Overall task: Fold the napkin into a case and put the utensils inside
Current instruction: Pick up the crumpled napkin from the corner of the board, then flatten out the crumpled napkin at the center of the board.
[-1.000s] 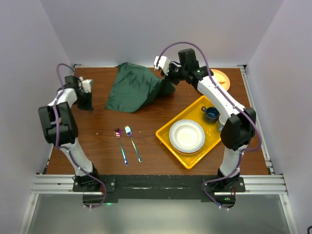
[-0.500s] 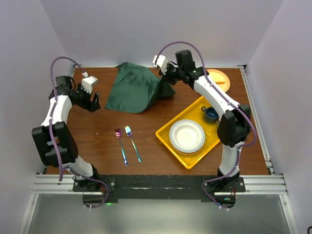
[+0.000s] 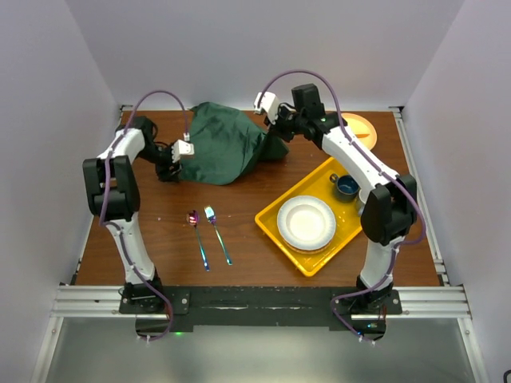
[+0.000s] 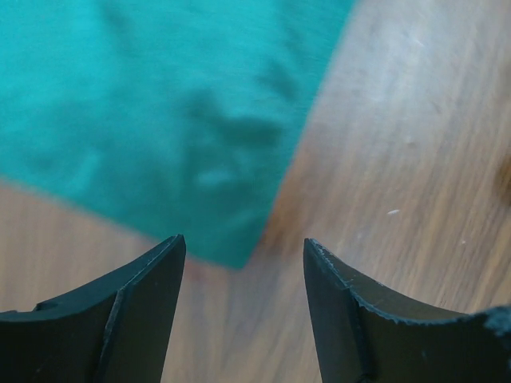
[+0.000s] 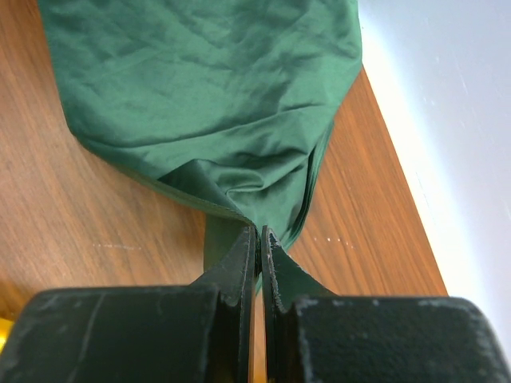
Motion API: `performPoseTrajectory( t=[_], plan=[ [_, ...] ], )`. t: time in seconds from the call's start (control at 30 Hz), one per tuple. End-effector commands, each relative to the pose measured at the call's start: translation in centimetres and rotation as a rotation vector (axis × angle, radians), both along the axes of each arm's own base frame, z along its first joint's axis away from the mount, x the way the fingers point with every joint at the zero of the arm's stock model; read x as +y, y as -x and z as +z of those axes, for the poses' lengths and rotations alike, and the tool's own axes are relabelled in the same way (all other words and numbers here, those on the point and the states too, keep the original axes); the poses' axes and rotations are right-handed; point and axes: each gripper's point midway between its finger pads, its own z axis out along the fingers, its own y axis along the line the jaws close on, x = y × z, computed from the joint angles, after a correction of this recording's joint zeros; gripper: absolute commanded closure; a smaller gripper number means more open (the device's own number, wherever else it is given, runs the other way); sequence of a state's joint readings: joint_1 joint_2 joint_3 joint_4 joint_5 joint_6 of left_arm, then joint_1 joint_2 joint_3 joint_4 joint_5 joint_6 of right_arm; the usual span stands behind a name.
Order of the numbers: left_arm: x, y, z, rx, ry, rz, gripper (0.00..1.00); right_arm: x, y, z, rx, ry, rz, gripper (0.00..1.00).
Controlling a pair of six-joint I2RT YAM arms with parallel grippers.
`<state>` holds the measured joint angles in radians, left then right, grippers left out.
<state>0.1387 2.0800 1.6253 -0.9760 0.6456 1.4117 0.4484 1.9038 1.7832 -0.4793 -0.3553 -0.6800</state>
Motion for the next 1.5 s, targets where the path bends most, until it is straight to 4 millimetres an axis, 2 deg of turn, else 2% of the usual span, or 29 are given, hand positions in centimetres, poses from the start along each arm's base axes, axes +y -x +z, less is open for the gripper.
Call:
performPoseTrajectory(
  t=[0.0, 0.17, 0.23, 0.43, 0.47, 0.53, 0.63, 0.67, 0.7, 0.73, 0.83, 0.87, 0.9, 0.93, 0.97, 1.03, 1.07, 1.1, 1.13, 1.17, 1.2, 1.23, 1.27, 1.3, 1.33, 1.37, 1.43, 1.47],
  plan=[
    [0.1, -0.7, -0.1, -0.058, -0.075, -0.131, 0.34, -0.9, 0.4, 3.4, -0.065, -0.034, -0.022, 1.00],
    [0.4, -1.7, -1.8, -0.054, -0.111, -0.138, 0.34, -0.9, 0.3, 3.2, -0.063, -0.027, -0.017, 1.00],
    [0.8, -1.5, -2.7, -0.039, -0.131, -0.147, 0.34, -1.0, 0.2, 3.3, -0.065, -0.025, -0.018, 1.00],
    [1.6, -1.5, -4.4, -0.016, -0.175, -0.164, 0.48, -0.9, -0.2, 3.0, -0.061, -0.026, -0.019, 1.00],
    [1.6, -1.5, -4.8, -0.008, -0.175, -0.165, 0.57, -0.8, -0.2, 2.9, -0.060, -0.026, -0.020, 1.00],
    [1.6, -1.8, -4.9, -0.006, -0.179, -0.161, 0.67, -0.9, -0.4, 3.0, -0.061, -0.027, -0.022, 1.00],
    [1.8, -2.4, -5.4, -0.003, -0.195, -0.141, 0.89, -0.8, -0.6, 2.8, -0.063, -0.026, -0.025, 1.00],
    [1.8, -2.6, -5.4, 0.003, -0.195, -0.106, 1.00, -0.7, -0.7, 2.9, -0.063, -0.030, -0.028, 1.00],
    [1.9, -3.0, -5.0, -0.010, -0.185, -0.078, 1.00, -0.8, -0.9, 2.9, -0.068, -0.033, -0.036, 1.00],
    [1.8, -4.4, -4.4, -0.058, -0.178, -0.041, 1.00, -0.7, -1.0, 3.2, -0.074, -0.040, -0.042, 1.00],
    [1.1, -6.8, 0.0, -0.120, -0.069, 0.185, 1.00, -0.8, -2.1, 4.2, -0.101, -0.082, -0.099, 1.00],
    [1.0, -7.4, 2.7, -0.167, -0.042, 0.233, 1.00, -0.9, -2.5, 4.7, -0.102, -0.105, -0.136, 1.00],
    [0.9, -7.9, 4.4, -0.189, -0.004, 0.271, 1.00, -0.7, -3.1, 5.9, -0.138, -0.137, -0.155, 1.00],
    [1.2, -8.7, 6.3, -0.196, 0.055, 0.385, 1.00, -0.7, -3.4, 6.6, -0.151, -0.158, -0.175, 1.00],
    [1.5, -9.1, 9.2, -0.242, 0.090, 0.449, 1.00, -0.9, -3.9, 7.3, -0.160, -0.186, -0.210, 1.00],
    [2.7, -9.4, 12.8, -0.261, 0.203, 0.576, 1.00, -0.8, -4.8, 10.0, -0.215, -0.262, -0.249, 1.00],
    [2.9, -8.9, 15.9, -0.301, 0.256, 0.597, 1.00, -0.7, -5.1, 11.0, -0.237, -0.287, -0.263, 1.00],
    [3.0, -8.5, 17.0, -0.307, 0.301, 0.624, 1.00, -0.9, -5.5, 13.3, -0.293, -0.330, -0.286, 1.00],
    [4.0, -8.7, 19.1, -0.341, 0.359, 0.688, 1.00, -0.9, -5.6, 14.3, -0.305, -0.365, -0.301, 1.00],
    [4.1, -7.8, 22.4, -0.409, 0.396, 0.701, 1.00, -1.0, -5.8, 15.4, -0.327, -0.389, -0.311, 1.00],
    [4.4, -7.2, 23.1, -0.423, 0.420, 0.729, 1.00, -1.2, -5.9, 17.8, -0.378, -0.432, -0.319, 1.00],
    [4.9, -7.1, 25.3, -0.479, 0.463, 0.764, 1.00, -1.2, -5.8, 19.3, -0.399, -0.470, -0.325, 1.00],
    [4.8, -5.8, 28.4, -0.555, 0.482, 0.766, 1.00, -1.3, -5.6, 20.6, -0.417, -0.498, -0.326, 1.00],
    [5.0, -5.3, 29.3, -0.586, 0.486, 0.790, 1.00, -1.3, -5.3, 22.5, -0.450, -0.532, -0.322, 1.00],
    [5.0, -4.8, 31.4, -0.633, 0.521, 0.807, 1.00, -1.5, -4.7, 24.7, -0.482, -0.583, -0.313, 1.00],
    [4.7, -3.3, 34.2, -0.698, 0.544, 0.807, 1.00, -1.5, -4.2, 26.4, -0.517, -0.619, -0.298, 1.00],
    [4.7, -1.8, 37.2, -0.770, 0.580, 0.829, 1.00, -1.4, -2.7, 29.1, -0.551, -0.677, -0.261, 1.00],
    [4.7, -0.1, 39.8, -0.839, 0.595, 0.845, 1.00, -1.6, -1.4, 31.2, -0.585, -0.709, -0.243, 1.00]
  ],
)
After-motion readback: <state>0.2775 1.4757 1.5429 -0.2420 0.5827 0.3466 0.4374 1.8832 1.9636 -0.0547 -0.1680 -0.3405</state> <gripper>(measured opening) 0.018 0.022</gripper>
